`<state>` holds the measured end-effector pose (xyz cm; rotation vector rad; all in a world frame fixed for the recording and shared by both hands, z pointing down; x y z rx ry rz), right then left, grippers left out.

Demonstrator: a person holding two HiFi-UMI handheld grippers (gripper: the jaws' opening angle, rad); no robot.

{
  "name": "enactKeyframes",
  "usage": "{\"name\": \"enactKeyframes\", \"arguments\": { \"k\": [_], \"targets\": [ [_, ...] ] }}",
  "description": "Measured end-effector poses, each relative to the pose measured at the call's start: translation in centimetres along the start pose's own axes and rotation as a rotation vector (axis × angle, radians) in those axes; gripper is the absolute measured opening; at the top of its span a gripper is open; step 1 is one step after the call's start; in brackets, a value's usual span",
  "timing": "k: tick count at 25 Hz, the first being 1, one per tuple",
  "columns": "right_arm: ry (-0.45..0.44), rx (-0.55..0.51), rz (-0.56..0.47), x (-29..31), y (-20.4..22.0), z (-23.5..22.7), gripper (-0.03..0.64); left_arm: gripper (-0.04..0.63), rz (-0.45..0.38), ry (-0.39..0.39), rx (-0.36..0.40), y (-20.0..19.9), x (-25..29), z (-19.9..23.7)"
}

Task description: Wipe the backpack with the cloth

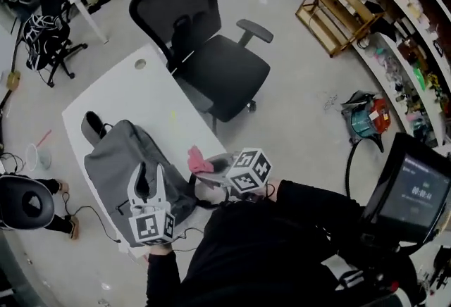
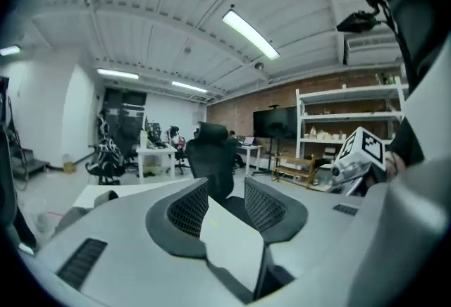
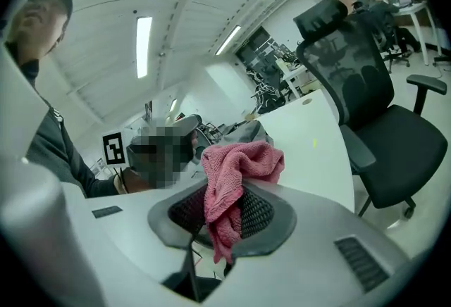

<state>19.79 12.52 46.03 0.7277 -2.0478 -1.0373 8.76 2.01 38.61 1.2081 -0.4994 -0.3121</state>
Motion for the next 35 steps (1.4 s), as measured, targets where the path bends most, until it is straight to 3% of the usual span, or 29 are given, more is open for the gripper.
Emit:
{"name": "enactKeyframes", "arguments": {
  "k": [4, 8, 18, 26, 30, 35],
  "targets": [
    [-0.017, -0.071, -0.022, -1.9, -0.3, 2.0, 0.095, 0.17, 0.078, 0.075, -0.075, 2.2, -2.6, -5.4],
    [-0.012, -0.109, -0.062, -5.1, -0.4, 2.5, 0.095, 0.17, 0.143, 0.08, -0.124, 4.4, -4.2, -9.5],
    [0.077, -0.188, -0.051, -16.6, 5.1, 4.9, 0.095, 0.17, 0.266, 0.168, -0.104, 7.7, -4.7, -24.0],
    [0.077, -0.058, -0.094, -21.9, 11.7, 7.0, 0.095, 0.17, 0.426, 0.102, -0.113, 12.8, -8.8, -30.2],
    [0.105, -0.025, -0.098, -23.3, 11.8, 8.1, 0.095, 0.17, 0.448, 0.182, -0.089, 12.0, -9.2, -32.1],
    [0.227, 0.086, -0.105, -23.9, 14.1, 10.2, 0.095, 0.17, 0.507, 0.313, -0.043, 12.2, -11.2, -32.3]
  ]
}}
Point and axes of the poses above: the fingertips, and each gripper's own axes: x forward along the fingers, z to its left, y out of its underside, the point moved 4 cm from there along -x, backward along the fingers, and after that the axes turned 14 degrees about -x, right-handed, at the moved point
